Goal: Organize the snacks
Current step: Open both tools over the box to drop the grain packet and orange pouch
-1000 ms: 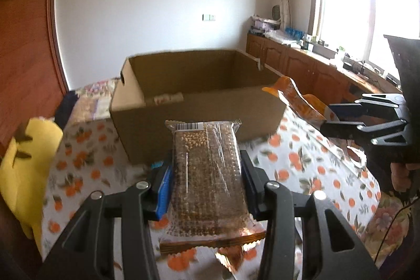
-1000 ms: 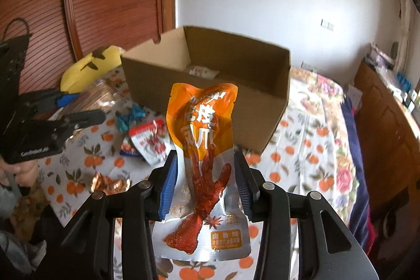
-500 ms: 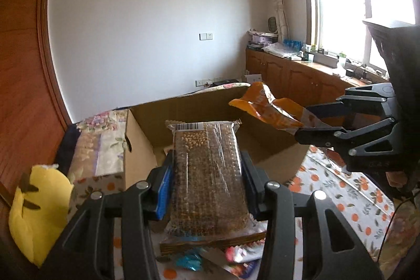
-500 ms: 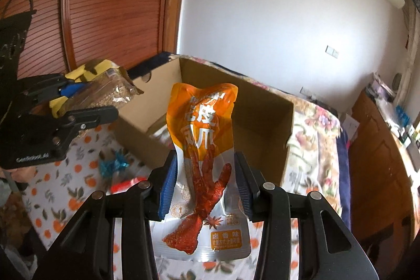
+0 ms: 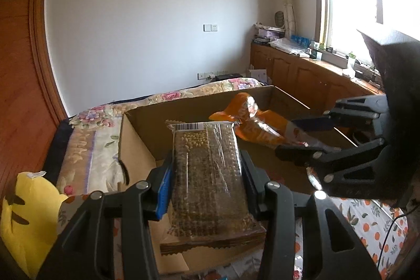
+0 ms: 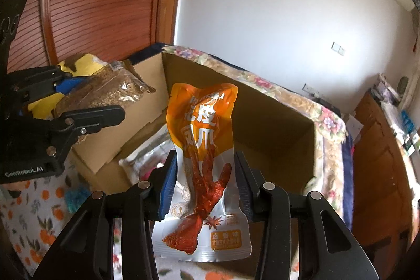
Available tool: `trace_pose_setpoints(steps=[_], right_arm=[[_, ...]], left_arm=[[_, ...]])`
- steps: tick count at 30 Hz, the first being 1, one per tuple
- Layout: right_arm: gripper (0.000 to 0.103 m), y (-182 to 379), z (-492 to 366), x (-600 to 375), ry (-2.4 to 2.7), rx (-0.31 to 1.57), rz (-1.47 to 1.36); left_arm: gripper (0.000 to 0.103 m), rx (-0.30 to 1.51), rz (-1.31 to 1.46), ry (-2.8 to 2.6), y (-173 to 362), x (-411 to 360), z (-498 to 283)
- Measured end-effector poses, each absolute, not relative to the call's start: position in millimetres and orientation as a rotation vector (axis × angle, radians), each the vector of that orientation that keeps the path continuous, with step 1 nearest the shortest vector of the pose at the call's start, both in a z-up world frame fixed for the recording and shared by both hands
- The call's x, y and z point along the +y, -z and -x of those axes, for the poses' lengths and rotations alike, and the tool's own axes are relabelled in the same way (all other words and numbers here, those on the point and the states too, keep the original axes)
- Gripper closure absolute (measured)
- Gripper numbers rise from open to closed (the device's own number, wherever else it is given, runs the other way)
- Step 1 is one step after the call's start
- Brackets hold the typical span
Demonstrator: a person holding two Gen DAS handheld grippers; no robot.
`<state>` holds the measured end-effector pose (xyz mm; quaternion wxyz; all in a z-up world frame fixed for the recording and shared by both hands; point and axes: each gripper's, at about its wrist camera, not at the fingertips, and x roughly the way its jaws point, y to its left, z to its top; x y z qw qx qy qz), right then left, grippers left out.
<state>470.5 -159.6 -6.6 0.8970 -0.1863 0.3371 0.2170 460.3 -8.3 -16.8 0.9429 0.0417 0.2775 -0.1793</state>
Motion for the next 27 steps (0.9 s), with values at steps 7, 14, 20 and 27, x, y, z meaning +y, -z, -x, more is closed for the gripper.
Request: trace_pose_setpoints(steps=[7,14,20,27], right_arm=[[0.06,30.6,-499.3,-161.6,-0.421,0.74,0.357],[0.055,30.3,-500.4,-161.7,-0.396,0.735,0.354],[0.05,30.0,-500.2,-156.9,-0.385,0.745,0.348],[0.049,32.6,-499.4,-155.3,-0.391,0.749,0.337]], left_arm=[[0.055,0.63,-0.055,0.373,39.2,-8.4,-477.5],[0.051,0.632,-0.039,0.379,40.9,-12.0,-473.3],[0.049,0.653,-0.045,0.367,42.3,-8.7,-472.1],[0.046,0.649,-0.05,0.365,38.2,-5.9,-469.5]])
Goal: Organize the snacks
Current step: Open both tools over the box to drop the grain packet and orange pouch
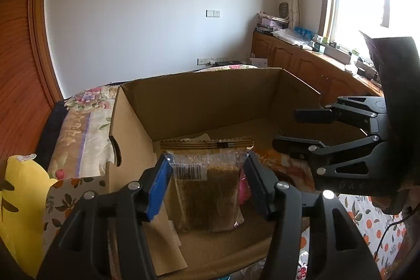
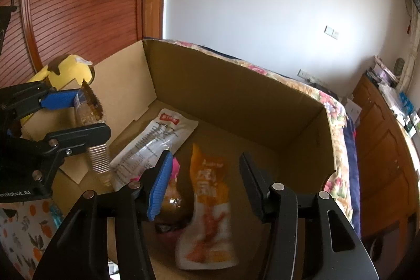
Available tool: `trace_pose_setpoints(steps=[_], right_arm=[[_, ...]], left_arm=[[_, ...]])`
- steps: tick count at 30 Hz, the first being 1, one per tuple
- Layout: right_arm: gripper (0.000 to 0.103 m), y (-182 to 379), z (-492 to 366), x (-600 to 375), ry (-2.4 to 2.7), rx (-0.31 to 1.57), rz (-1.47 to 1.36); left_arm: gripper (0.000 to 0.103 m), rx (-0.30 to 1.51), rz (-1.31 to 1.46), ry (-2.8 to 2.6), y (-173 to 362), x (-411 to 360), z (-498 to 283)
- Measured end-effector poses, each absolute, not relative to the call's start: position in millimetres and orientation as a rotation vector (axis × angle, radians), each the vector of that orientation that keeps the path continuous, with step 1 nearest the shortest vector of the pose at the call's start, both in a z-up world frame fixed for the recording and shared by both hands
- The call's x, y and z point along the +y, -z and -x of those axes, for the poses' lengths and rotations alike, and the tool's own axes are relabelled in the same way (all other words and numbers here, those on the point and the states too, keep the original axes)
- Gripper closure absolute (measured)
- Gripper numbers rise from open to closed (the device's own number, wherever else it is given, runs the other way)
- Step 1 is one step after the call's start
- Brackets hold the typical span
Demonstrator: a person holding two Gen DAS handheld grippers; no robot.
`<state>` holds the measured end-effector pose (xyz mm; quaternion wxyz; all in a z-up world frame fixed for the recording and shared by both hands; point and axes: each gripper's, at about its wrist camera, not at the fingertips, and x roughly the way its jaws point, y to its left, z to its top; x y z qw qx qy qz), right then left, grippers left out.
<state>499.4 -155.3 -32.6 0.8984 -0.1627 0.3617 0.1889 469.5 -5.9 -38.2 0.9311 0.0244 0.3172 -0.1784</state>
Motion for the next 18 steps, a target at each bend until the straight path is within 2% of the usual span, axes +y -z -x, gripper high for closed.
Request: trace_pose_setpoints(steps=[6,18], right_arm=[[0.049,29.4,-488.7,-157.3,-0.397,0.732,0.313],[0.049,-9.1,-439.6,-169.1,-0.387,0.677,0.312]], left_arm=[[0.033,0.625,-0.047,0.374,33.6,-4.3,-466.6],[0.032,0.601,-0.055,0.368,15.4,-5.1,-436.5]])
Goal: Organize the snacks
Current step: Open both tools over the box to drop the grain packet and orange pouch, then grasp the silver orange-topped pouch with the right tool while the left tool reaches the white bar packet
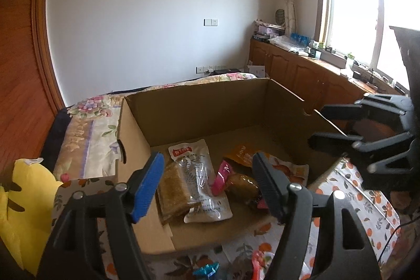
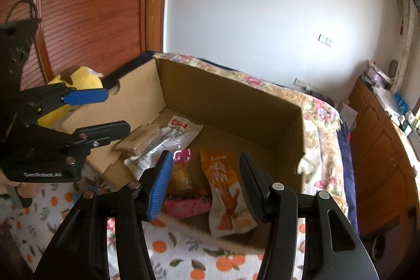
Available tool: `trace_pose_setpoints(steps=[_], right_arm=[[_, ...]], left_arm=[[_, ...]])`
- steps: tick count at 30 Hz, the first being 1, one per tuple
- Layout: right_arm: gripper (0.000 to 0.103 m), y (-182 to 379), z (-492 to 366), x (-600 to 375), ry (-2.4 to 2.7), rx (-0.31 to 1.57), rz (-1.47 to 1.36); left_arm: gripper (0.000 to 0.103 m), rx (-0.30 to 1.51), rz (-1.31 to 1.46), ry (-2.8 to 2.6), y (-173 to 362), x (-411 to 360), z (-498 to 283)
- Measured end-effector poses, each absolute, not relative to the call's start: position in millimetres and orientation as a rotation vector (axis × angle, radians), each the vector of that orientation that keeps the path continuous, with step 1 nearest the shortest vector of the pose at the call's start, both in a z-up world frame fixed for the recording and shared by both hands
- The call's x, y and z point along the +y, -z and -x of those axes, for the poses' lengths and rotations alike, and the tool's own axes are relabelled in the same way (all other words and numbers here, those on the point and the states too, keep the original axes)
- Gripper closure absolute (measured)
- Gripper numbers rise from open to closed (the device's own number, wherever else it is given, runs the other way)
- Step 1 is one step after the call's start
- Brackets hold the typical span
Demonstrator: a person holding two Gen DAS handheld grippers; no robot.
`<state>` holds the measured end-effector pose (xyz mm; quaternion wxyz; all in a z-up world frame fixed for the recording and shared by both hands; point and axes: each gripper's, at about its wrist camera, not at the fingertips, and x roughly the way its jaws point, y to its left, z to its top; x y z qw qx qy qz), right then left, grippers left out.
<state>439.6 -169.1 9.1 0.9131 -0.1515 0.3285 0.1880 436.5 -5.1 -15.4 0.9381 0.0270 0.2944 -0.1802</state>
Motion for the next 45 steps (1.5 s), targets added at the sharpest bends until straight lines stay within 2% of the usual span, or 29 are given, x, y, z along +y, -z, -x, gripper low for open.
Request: trace_pose_setpoints(steps=[8,14,33,45], right_arm=[[0.049,-49.0,-378.8,-185.6,-0.382,0.63,0.283],[0.049,-48.2,-328.0,-203.6,-0.38,0.638,0.234],[0.049,47.9,-245.3,-229.9,-0.383,0.757,0.11],[0.049,101.3,-229.4,-223.6,-0.434,0.808,0.111]], left_arm=[[0.032,0.596,-0.07,0.377,3.6,-4.1,-384.2],[0.032,0.604,-0.092,0.388,9.5,-5.8,-336.3],[0.032,0.649,-0.083,0.39,73.2,-31.8,-222.7],[0.032,0.707,-0.01,0.365,109.7,-38.8,-195.3]])
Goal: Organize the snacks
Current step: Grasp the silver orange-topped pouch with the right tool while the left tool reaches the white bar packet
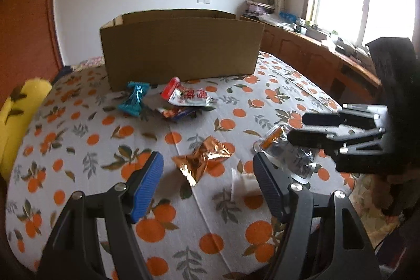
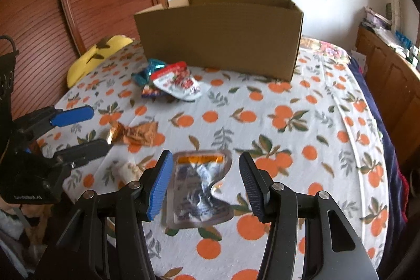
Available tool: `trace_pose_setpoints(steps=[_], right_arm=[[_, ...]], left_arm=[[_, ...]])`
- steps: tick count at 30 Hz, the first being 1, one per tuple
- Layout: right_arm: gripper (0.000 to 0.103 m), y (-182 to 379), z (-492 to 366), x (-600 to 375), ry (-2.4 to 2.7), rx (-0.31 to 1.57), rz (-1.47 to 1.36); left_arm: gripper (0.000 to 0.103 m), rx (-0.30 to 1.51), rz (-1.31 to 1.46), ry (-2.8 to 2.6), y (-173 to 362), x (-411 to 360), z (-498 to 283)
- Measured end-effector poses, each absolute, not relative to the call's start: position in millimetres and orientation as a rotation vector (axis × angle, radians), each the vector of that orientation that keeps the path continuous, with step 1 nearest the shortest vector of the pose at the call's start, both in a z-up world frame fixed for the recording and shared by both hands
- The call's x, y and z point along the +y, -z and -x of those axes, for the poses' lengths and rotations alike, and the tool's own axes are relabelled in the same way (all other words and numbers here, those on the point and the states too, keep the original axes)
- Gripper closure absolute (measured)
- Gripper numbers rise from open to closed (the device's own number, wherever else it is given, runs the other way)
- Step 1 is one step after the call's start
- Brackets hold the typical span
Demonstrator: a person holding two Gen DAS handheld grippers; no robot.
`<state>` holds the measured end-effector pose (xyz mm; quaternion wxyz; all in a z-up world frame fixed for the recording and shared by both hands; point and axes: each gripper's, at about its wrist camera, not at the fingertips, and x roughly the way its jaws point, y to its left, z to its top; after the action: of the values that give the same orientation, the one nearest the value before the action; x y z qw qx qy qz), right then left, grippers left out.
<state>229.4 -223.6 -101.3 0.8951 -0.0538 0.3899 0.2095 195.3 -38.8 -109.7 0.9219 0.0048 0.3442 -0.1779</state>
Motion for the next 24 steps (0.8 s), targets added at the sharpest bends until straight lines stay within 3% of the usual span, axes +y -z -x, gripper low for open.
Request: trace_pose_setpoints(steps=[10,16,24], right_arm=[[0.049,127.0,-226.0,-222.4,-0.456,0.861,0.119],[0.065,128.2,-226.3,-227.4,-0.436,0.843,0.151],[0.065,132.0,-234.0,-249.6,-0.403,0.802,0.121]], left_arm=[[0.032,0.76,0.059,0.364,123.6,-34.9,-181.4],[0.032,0.782,0.054,0.376,125.8,-48.8,-175.7],[0.032,0.82,0.06,0.389,128.8,-68.5,-174.2]])
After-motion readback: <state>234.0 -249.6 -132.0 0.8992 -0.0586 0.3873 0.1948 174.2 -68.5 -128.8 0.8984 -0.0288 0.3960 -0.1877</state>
